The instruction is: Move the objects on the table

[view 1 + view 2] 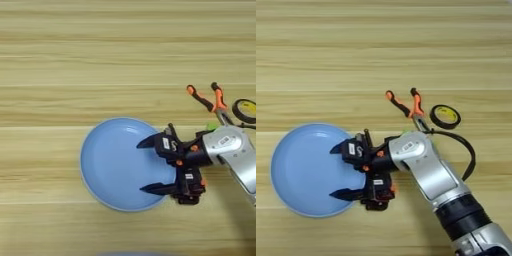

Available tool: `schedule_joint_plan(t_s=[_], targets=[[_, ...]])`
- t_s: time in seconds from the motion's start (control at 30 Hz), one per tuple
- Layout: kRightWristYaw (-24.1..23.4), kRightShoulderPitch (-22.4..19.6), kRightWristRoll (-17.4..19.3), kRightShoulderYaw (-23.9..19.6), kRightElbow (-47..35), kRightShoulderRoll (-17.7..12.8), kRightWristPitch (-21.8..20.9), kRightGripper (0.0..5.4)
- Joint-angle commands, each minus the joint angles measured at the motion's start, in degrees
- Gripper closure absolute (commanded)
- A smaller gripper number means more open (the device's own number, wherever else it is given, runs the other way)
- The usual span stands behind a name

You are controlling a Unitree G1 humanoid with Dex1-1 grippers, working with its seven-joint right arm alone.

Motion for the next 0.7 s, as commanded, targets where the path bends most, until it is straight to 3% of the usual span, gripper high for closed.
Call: schedule_joint_plan(t_s=[0.03,0.23,0.4,0.57,0.7], targets=[[0.66,-1.53,0.54,-1.21,-3.06,-3.64,-1.58,0.03],[5.12,-1.01,3.03,-2.0,-5.13,-6.18,-1.71,0.03],[5.15,-1.48,4.8,-3.2,-5.41,-5.66,-1.29,0.03],[6.36,-3.56,14.75,-8.77,-6.81,-3.51,2.56,0.03],[6.86,-4.55,19.4,-11.56,-6.95,-3.07,4.15,0.03]])
